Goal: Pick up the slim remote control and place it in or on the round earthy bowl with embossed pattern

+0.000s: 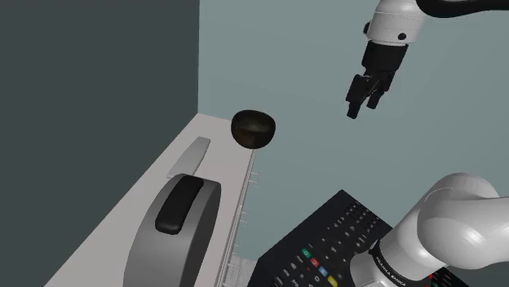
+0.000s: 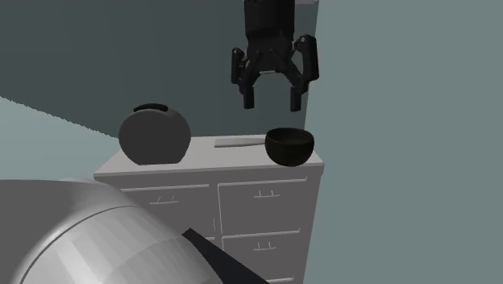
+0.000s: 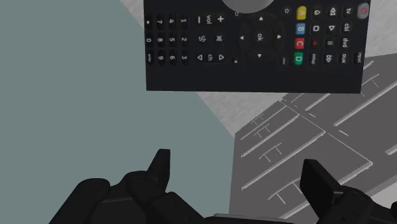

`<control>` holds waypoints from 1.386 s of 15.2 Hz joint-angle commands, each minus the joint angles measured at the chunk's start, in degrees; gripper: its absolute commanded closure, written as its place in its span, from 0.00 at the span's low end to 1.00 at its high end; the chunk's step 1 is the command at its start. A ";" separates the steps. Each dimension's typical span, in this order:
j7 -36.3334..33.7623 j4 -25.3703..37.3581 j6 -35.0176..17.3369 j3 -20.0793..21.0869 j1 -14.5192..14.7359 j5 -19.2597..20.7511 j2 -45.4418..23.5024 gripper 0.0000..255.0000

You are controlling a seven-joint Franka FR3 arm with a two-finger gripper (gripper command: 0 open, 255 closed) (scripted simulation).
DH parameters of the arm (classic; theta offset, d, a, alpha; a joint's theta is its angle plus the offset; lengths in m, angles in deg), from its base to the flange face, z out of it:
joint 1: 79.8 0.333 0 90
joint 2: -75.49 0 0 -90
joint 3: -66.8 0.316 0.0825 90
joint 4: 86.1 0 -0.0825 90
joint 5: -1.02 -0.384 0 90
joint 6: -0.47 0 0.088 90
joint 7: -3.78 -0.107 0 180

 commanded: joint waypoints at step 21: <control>-41.74 4.73 -26.23 22.53 -2.23 -12.09 -28.20 0.00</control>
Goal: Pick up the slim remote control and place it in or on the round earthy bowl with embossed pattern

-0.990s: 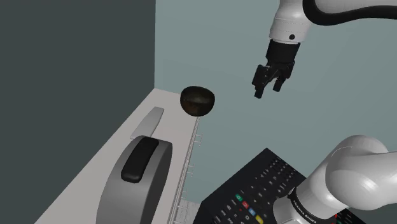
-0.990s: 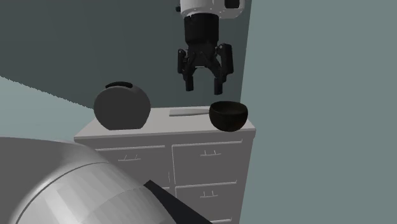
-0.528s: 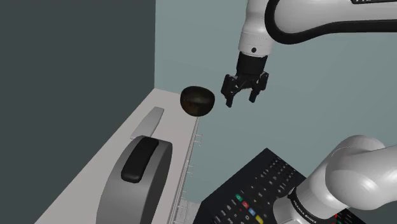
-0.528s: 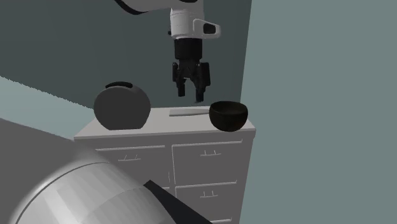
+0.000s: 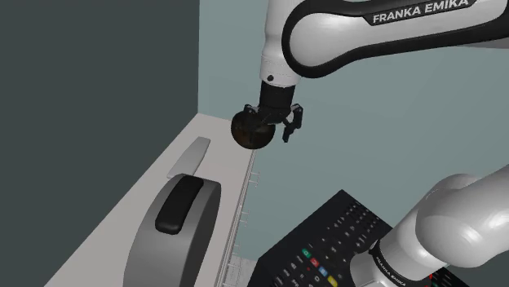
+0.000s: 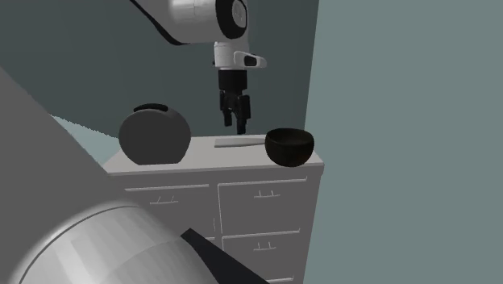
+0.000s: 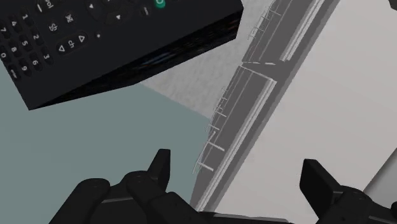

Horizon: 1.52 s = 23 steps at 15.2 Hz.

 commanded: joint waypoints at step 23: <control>-40.30 30.96 -13.72 3.67 4.70 19.64 -45.26 0.00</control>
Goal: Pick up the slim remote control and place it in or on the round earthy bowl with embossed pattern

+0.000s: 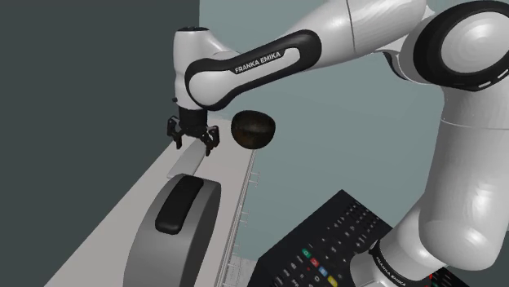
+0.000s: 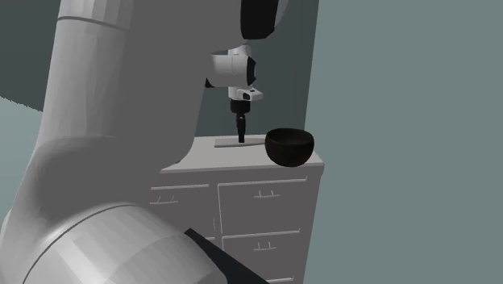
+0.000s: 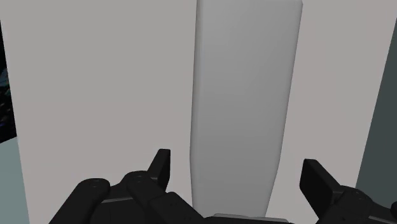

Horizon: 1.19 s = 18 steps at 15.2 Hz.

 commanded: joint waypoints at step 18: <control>-0.57 -0.77 -2.22 -0.48 0.35 0.91 -1.58 1.00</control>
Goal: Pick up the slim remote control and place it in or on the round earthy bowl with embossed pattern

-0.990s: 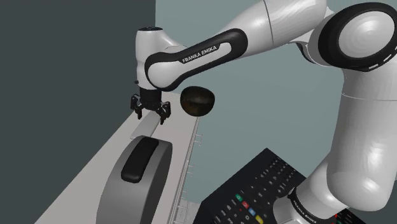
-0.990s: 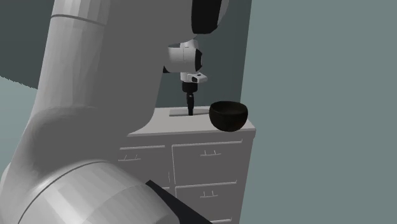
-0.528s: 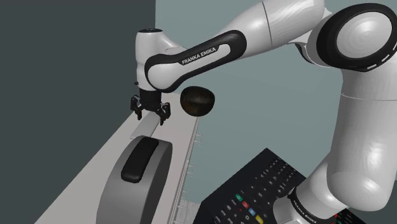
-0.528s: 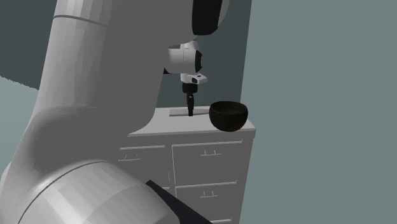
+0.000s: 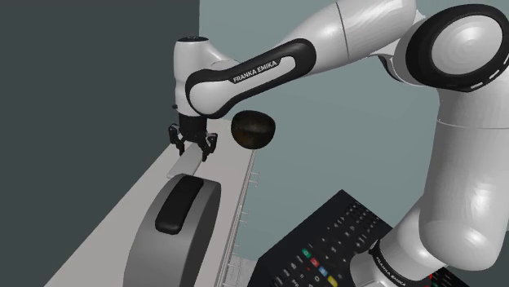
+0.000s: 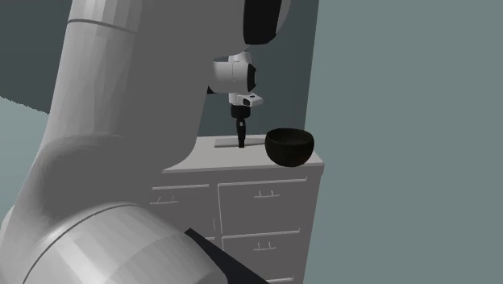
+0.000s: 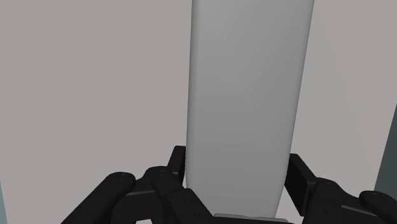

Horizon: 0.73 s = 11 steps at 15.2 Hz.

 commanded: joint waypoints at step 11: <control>1.19 2.68 5.56 0.98 -0.61 -1.93 3.21 1.00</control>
